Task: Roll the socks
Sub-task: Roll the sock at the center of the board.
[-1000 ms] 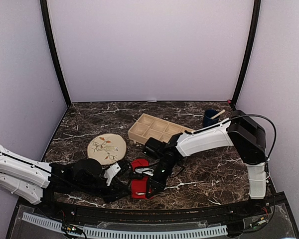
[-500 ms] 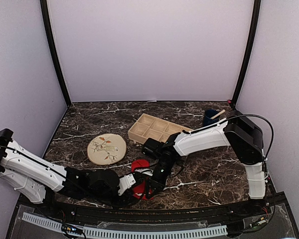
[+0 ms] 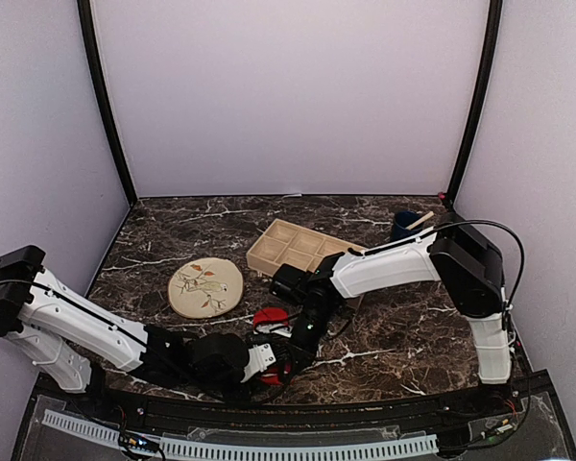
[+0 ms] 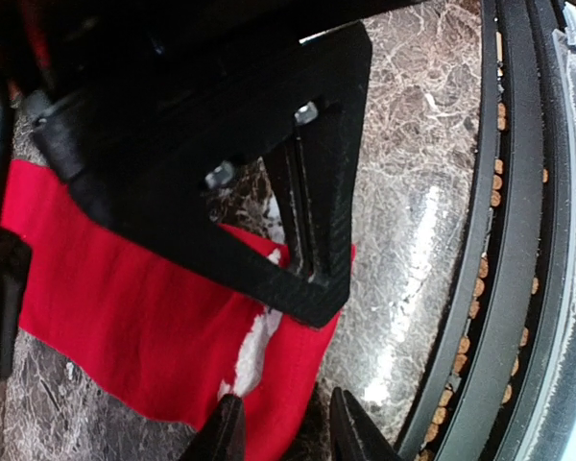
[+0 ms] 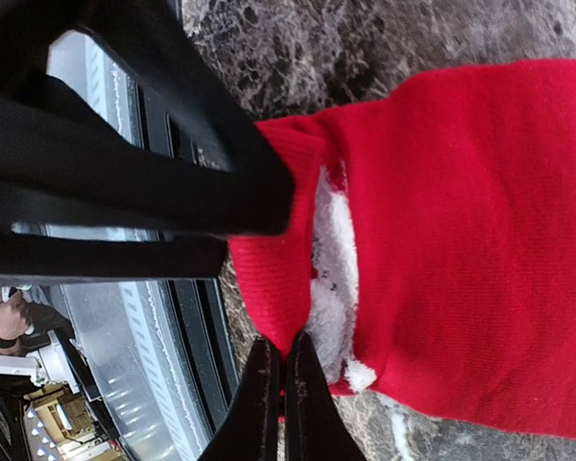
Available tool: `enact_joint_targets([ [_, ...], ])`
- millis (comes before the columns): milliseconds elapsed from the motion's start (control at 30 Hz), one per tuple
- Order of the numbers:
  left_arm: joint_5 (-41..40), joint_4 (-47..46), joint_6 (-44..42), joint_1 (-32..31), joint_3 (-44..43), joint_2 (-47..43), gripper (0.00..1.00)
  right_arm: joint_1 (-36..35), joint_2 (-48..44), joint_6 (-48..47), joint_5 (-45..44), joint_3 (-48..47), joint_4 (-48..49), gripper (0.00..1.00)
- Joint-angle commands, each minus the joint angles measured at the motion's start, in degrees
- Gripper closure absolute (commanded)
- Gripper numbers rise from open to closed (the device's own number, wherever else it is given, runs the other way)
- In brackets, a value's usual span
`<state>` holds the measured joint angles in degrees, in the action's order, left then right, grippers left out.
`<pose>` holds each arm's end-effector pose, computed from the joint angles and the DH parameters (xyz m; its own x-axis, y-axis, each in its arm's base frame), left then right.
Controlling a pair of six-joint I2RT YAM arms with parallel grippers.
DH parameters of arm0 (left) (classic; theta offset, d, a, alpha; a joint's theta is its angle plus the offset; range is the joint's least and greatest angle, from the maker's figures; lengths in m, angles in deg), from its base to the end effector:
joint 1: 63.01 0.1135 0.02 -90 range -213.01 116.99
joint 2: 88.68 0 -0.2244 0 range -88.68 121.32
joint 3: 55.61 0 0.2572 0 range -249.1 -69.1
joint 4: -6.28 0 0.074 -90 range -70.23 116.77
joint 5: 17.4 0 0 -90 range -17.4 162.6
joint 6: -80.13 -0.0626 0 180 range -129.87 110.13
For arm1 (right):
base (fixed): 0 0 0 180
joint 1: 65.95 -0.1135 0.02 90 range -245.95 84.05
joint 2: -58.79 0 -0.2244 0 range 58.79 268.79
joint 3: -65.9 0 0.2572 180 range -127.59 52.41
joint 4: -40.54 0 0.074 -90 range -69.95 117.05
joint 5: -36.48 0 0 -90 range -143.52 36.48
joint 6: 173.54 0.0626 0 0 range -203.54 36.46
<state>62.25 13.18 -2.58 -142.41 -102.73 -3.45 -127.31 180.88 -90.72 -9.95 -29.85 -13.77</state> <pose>0.0662 -0.2924 0.0825 -0.2488 0.6507 -0.7174 0.9194 0.3915 0.0363 0.1486 0.3622 0.0717 -0.3830 -0.8903 -0.2462 -0.7433 0.1388 0.6544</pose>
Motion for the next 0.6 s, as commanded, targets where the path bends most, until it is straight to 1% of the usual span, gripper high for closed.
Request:
enact_joint_targets([
  [0,-2.44,2.67,-1.31,-0.26,-2.48,1.72,0.68,0.57,1.14,-1.38,1.15,-1.63,-1.91,1.0],
  [233,-3.75,3.65,-2.14,-0.33,-3.96,2.9,0.68,0.54,1.53,-1.95,1.36,-2.02,-2.82,1.0],
  [267,-3.78,3.95,-2.31,-0.4,-4.17,3.0,0.69,0.54,1.54,-1.96,1.34,-2.1,-2.92,1.0],
  [400,-2.49,4.89,-2.54,-0.4,-4.6,3.42,0.81,0.55,1.84,-2.14,1.16,-2.52,-3.21,1.0],
  [567,-0.11,5.7,-1.81,-0.4,-4.93,4.34,0.87,0.55,1.85,-2.11,0.98,-2.97,-3.52,1.0],
])
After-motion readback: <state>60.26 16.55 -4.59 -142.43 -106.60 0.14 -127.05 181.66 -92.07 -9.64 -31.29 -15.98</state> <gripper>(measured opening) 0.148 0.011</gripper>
